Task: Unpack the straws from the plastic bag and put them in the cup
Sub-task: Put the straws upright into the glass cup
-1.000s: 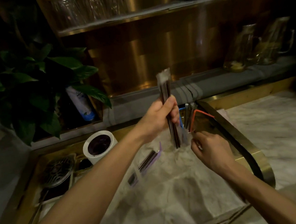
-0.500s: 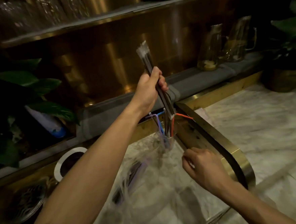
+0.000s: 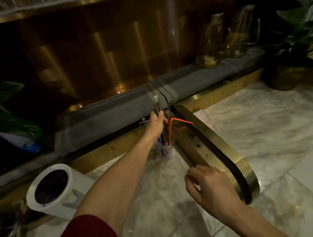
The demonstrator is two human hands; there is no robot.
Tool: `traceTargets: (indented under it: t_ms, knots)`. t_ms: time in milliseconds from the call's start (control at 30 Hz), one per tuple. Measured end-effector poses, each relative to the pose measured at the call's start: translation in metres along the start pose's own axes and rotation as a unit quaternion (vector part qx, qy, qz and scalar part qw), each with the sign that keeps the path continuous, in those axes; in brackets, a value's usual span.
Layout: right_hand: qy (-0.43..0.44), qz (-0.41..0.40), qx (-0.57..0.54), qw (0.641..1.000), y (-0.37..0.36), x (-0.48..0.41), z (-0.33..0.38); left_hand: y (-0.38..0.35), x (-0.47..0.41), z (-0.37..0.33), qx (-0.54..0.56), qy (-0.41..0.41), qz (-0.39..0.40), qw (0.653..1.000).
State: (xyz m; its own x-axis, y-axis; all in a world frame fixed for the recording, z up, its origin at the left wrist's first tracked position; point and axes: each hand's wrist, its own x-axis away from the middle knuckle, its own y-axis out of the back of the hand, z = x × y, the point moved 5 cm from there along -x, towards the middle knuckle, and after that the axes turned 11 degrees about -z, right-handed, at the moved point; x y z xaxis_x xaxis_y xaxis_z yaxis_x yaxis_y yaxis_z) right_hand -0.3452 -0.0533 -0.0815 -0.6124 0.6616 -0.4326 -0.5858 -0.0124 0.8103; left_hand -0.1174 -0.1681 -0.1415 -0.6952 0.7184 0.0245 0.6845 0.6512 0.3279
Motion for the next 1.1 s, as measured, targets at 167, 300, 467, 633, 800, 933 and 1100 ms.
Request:
traceTargets:
  t_ms: [167, 300, 467, 633, 800, 933, 1100]
  knots:
    - [-0.009, 0.004, -0.004, 1.000, -0.002, -0.001, -0.004, -0.005, 0.000, 0.019, -0.072, 0.027, 0.068, 0.995]
    - [-0.001, 0.001, -0.005, 1.000, -0.002, -0.006, -0.003, 0.000, -0.001, 0.014, -0.198, -0.023, 0.087, 0.976]
    - [0.013, -0.003, -0.013, 1.000, -0.002, -0.014, 0.002, 0.017, -0.003, 0.000, -0.316, -0.070, 0.082, 0.943]
    - [0.018, -0.008, -0.024, 1.000, -0.001, -0.025, 0.012, 0.046, 0.008, -0.025, -0.414, -0.137, 0.087, 0.896]
    - [0.031, -0.020, -0.048, 0.998, 0.000, -0.038, 0.028, 0.088, 0.037, -0.069, -0.502, -0.221, 0.045, 0.835]
    - [0.033, -0.013, -0.031, 0.999, -0.003, -0.049, 0.039, 0.119, 0.080, -0.097, -0.579, -0.316, 0.005, 0.751]
    - [0.030, -0.014, -0.018, 0.999, -0.007, -0.062, 0.056, 0.148, 0.134, -0.106, -0.622, -0.358, -0.030, 0.696]
